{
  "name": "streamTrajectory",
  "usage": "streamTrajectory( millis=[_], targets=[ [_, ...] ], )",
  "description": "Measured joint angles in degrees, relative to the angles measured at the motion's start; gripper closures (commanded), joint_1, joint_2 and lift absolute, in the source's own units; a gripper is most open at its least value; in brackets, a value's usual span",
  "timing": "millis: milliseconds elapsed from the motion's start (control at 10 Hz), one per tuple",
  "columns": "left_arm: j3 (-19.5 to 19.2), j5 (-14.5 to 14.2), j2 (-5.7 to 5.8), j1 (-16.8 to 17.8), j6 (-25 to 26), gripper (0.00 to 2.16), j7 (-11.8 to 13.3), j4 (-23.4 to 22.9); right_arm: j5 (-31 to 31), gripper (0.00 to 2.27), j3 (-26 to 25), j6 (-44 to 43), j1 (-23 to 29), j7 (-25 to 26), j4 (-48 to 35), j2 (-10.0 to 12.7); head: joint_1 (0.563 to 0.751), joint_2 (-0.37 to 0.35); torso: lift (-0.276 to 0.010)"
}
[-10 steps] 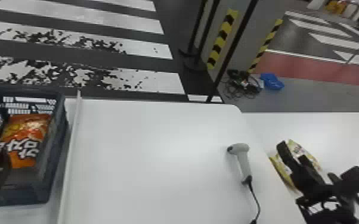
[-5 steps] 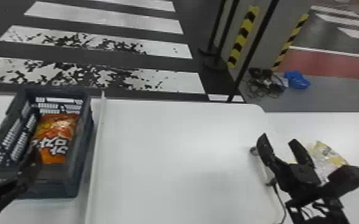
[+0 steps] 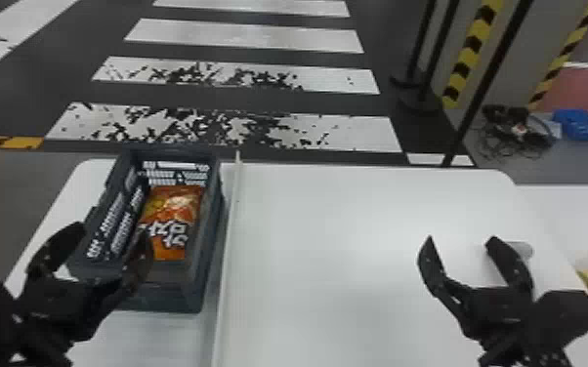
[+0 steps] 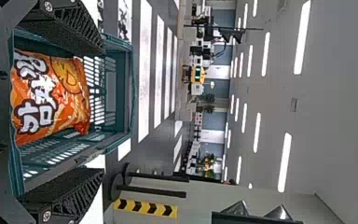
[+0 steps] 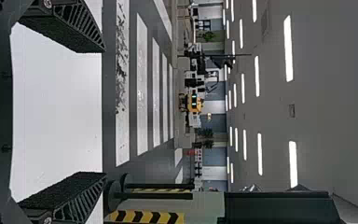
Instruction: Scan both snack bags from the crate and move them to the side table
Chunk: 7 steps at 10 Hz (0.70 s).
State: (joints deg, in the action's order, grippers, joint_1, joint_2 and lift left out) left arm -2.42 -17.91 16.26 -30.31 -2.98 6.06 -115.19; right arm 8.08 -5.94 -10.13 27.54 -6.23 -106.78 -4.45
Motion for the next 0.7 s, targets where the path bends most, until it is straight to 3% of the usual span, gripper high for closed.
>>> streamTrajectory(
  millis=[400, 700],
  targets=[
    [-0.7, -0.4, -0.12, 2.0, 1.5, 0.1, 0.0, 0.0, -2.6, 0.05, 3.6, -4.4, 1.5, 1.8, 1.1, 2.7, 0.695, 0.021, -0.099],
    [-2.7, -0.4, 0.71, 7.1, 11.1, 0.14, 0.5, -0.5, -2.4, 0.05, 3.6, -4.5, 2.2, 1.8, 1.5, 2.7, 0.695, 0.04, -0.099]
  ],
)
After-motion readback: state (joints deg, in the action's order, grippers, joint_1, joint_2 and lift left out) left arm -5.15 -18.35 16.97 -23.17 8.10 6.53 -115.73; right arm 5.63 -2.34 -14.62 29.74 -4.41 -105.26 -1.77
